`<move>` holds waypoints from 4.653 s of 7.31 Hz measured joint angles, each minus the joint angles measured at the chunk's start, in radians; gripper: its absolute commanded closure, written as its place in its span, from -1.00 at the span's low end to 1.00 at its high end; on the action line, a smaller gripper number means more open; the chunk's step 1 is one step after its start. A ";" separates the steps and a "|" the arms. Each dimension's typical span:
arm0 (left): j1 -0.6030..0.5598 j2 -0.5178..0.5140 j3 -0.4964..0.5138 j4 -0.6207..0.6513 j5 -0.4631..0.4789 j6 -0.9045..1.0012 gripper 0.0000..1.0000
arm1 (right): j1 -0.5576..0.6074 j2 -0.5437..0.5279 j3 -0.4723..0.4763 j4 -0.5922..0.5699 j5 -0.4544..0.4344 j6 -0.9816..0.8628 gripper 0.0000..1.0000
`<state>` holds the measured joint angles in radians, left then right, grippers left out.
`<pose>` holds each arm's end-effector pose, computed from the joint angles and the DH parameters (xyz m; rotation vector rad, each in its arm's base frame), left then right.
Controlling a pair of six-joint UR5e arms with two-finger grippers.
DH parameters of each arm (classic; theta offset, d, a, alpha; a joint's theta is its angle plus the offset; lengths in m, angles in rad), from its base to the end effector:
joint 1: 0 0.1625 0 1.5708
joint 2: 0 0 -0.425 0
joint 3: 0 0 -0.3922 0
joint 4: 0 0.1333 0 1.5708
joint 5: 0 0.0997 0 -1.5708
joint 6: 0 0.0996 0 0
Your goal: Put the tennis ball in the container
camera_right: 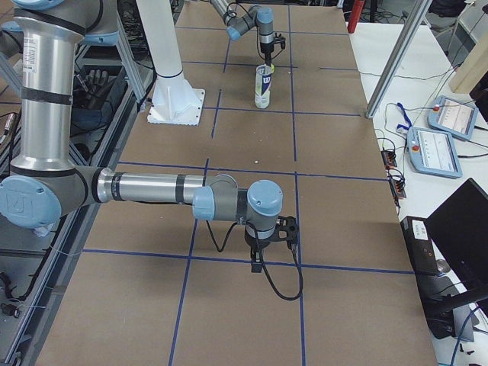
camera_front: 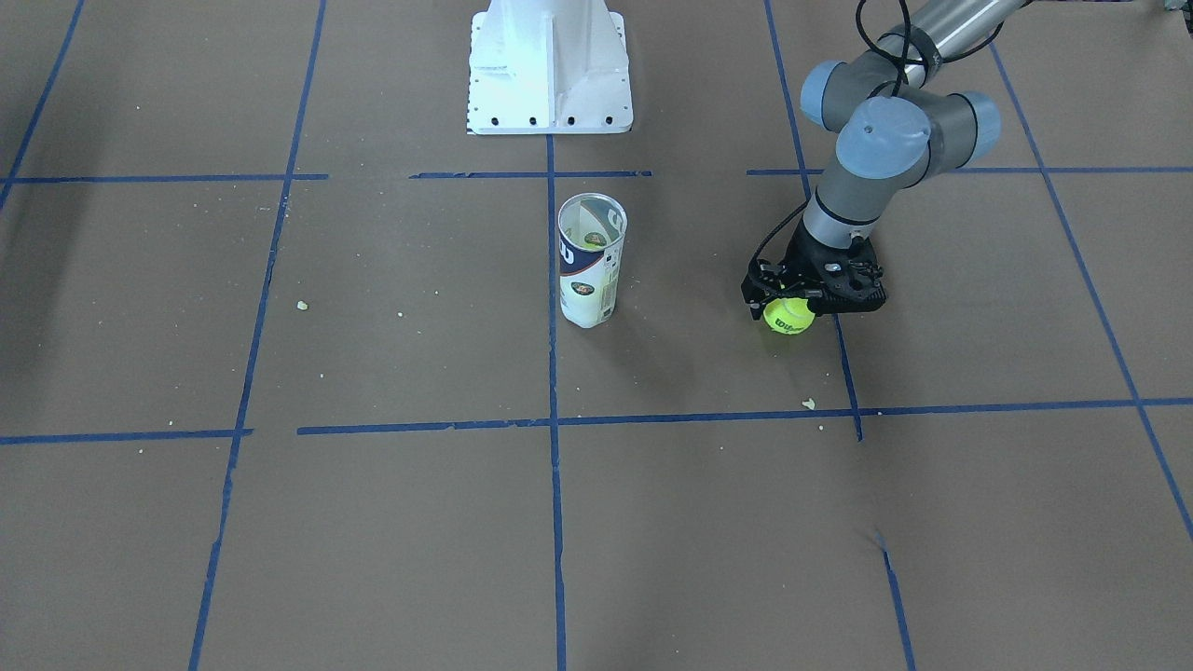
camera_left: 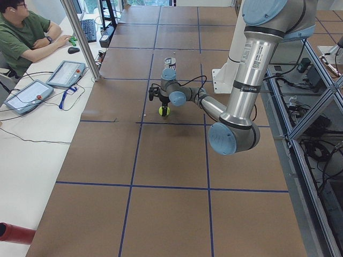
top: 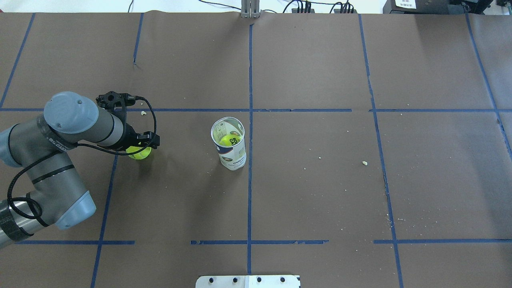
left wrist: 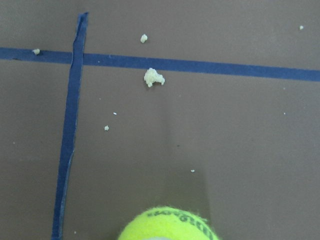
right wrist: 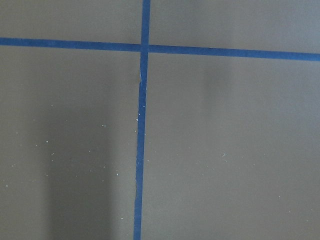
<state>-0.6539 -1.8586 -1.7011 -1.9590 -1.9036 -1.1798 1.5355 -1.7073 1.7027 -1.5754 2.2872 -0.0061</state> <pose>0.4276 -0.4547 0.4040 0.1260 0.8489 -0.1124 0.0526 -0.4355 0.6614 -0.0193 -0.7162 -0.0363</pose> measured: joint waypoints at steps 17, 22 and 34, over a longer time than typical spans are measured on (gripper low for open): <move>-0.012 -0.632 -0.107 0.758 -0.130 -0.419 1.00 | 0.000 0.000 0.000 0.000 0.000 0.000 -1.00; -0.002 -0.629 -0.114 0.759 -0.113 -0.428 -1.00 | 0.000 0.000 0.000 0.000 0.000 0.000 -1.00; -0.398 -0.103 -0.278 0.577 -0.261 0.570 -1.00 | 0.000 0.000 0.000 0.000 0.000 0.000 -1.00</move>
<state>-1.0517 -1.9619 -1.9793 -1.3816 -2.1649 -0.6094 1.5355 -1.7073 1.7027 -1.5754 2.2872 -0.0062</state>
